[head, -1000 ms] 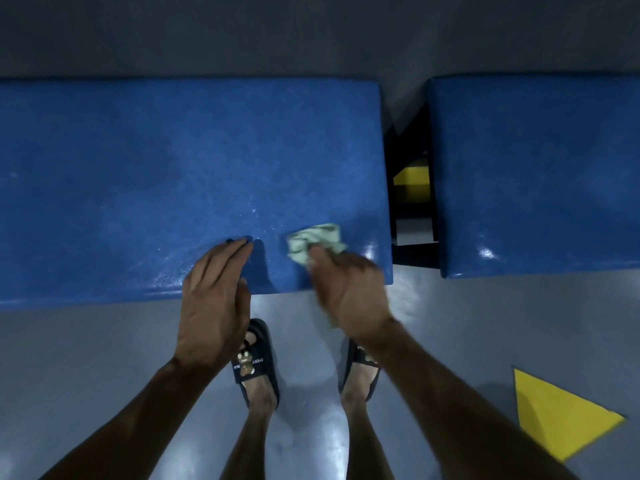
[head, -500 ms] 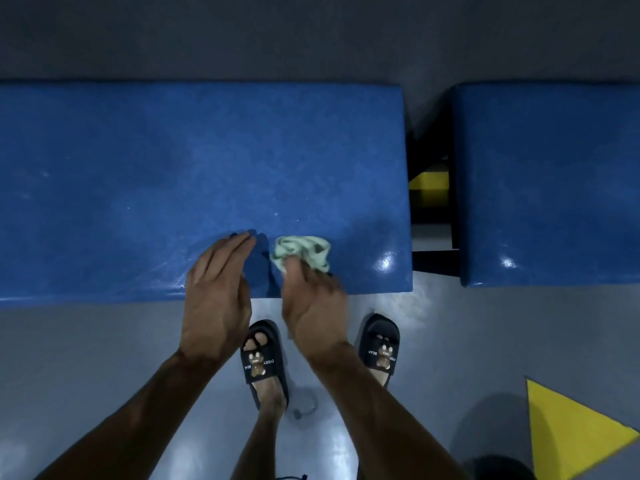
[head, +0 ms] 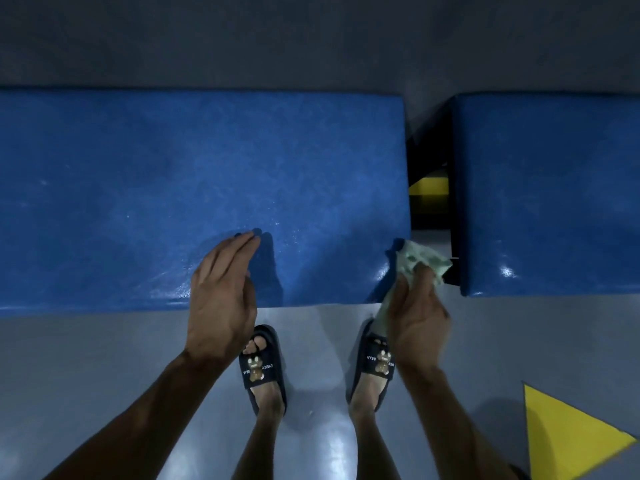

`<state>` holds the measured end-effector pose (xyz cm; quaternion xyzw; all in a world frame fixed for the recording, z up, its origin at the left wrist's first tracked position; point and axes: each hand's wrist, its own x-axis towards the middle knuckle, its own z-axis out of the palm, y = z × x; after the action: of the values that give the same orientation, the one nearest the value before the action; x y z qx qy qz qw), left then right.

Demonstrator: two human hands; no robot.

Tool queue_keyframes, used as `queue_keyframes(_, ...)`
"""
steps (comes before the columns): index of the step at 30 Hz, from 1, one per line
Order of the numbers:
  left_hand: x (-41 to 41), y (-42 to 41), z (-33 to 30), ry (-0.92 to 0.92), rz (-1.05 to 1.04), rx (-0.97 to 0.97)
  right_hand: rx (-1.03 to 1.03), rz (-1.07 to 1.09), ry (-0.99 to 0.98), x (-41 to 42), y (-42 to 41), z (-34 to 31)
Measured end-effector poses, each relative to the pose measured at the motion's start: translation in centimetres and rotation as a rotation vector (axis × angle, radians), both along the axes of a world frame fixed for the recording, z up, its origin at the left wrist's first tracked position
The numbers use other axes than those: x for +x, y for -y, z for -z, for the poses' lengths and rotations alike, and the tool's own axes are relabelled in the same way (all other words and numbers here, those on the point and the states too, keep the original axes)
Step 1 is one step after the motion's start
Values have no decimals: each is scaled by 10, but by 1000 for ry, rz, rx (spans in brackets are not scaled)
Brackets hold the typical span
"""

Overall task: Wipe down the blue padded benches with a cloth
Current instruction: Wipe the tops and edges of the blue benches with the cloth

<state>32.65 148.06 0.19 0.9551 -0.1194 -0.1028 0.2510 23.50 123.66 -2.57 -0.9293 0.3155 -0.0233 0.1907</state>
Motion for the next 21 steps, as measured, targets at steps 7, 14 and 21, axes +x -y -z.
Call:
queue_keyframes(7,-2,5,0,11,1,-17,-8,-405,58,30,-109,-8)
queue_keyframes(14,-1,13,-3,6,-2,-12,-100,-658,5,7,-15,-12)
queue_keyframes(21,-9,23,-8,-5,-1,-50,166,-239,5,-19,24,-23)
